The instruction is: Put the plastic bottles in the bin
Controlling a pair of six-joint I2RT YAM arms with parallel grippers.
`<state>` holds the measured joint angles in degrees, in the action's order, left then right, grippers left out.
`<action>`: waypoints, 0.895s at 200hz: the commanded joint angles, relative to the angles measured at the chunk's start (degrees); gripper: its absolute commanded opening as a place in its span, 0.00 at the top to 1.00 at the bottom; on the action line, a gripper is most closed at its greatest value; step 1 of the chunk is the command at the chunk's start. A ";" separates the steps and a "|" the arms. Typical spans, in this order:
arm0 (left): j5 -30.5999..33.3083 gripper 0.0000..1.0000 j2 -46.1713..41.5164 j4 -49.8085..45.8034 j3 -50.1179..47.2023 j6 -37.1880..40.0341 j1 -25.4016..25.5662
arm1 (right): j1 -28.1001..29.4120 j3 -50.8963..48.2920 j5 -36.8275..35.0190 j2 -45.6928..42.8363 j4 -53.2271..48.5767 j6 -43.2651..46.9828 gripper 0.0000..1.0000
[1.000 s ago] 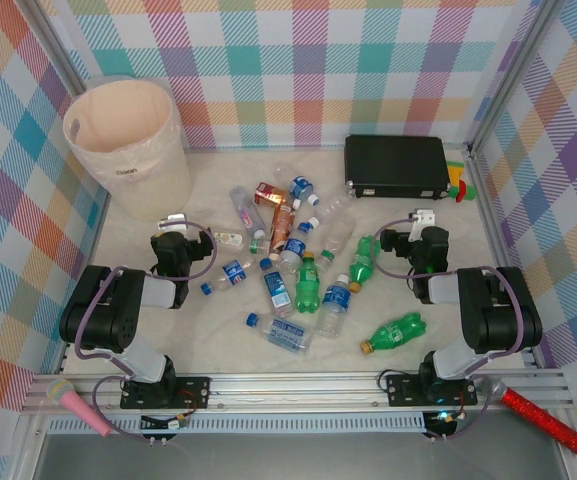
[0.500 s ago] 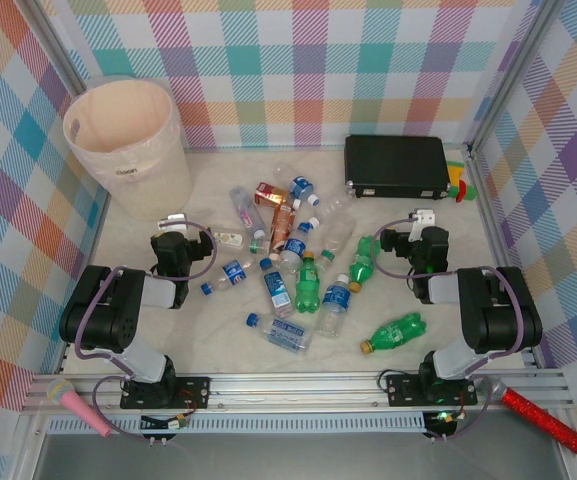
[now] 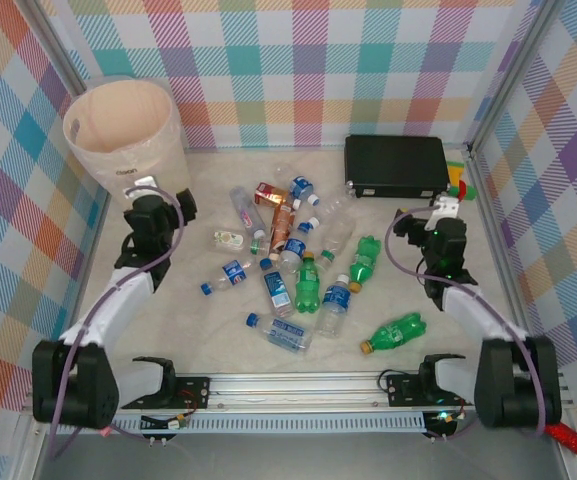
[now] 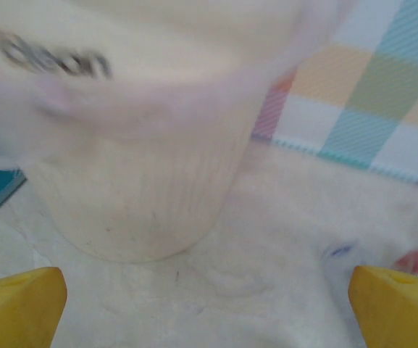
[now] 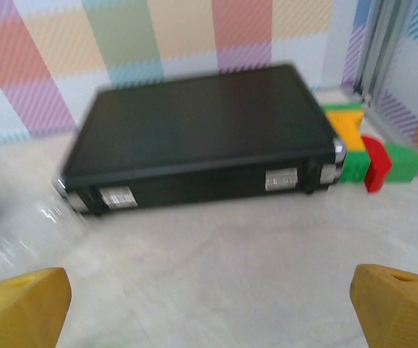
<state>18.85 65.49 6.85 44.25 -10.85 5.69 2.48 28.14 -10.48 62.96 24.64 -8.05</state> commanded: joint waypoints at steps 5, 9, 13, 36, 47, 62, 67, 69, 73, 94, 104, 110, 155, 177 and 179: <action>1.90 0.00 -6.06 -23.58 5.19 -14.58 -0.39 | 0.31 3.50 0.72 -10.36 -16.38 -12.74 0.01; 1.91 0.00 -6.93 -26.63 6.23 -16.85 -0.42 | 0.25 4.32 0.76 -11.95 -19.34 -15.51 0.01; 2.05 0.00 -7.76 -29.58 7.36 -19.06 -0.40 | 0.26 5.10 0.36 -14.03 -22.46 -18.42 0.01; 0.33 0.01 -10.61 -40.26 11.75 -23.23 -0.77 | 0.32 7.46 2.74 -21.54 -33.56 -28.49 0.01; -2.36 0.00 -11.36 -44.76 13.43 -23.35 -0.76 | 0.33 7.47 7.89 -23.89 -33.78 -27.41 0.01; -6.68 0.00 -12.94 -49.46 13.92 -25.97 -0.69 | 0.29 8.06 14.04 -25.67 -35.55 -26.51 0.01; -8.35 0.00 -13.44 -50.43 13.72 -27.04 -0.68 | 0.31 8.47 16.20 -25.94 -36.35 -26.02 0.01; -9.00 0.00 -13.74 -50.92 13.57 -27.47 -0.68 | 0.39 8.59 17.07 -26.06 -36.75 -25.80 0.01; -10.26 0.00 -14.41 -51.68 13.30 -28.48 -0.61 | 0.41 8.82 18.53 -26.19 -37.42 -25.33 0.01; -12.75 0.00 -20.50 -53.02 9.28 -34.99 0.96 | 1.84 8.68 24.73 -26.42 -39.47 -22.82 0.01; -13.40 0.00 -24.46 -51.95 6.70 -38.27 2.27 | 3.72 8.66 25.36 -26.48 -41.14 -21.31 0.01; -13.53 0.00 -26.75 -51.68 5.03 -40.55 3.29 | 5.23 8.68 25.02 -26.57 -42.03 -20.32 0.01; -11.05 0.07 -35.57 -52.31 -3.80 -57.36 16.47 | 25.23 7.21 13.34 -26.29 -41.61 -14.90 0.01; -5.34 0.06 -34.63 -50.91 -4.79 -61.82 26.40 | 32.59 6.51 10.75 -23.87 -39.36 -12.67 0.01; -4.75 0.06 -34.29 -50.65 -4.83 -62.05 27.51 | 33.25 6.58 10.57 -23.59 -39.27 -12.51 0.01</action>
<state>8.82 30.26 -44.18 40.53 -63.72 24.58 29.85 35.57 5.02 37.47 -16.34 -24.75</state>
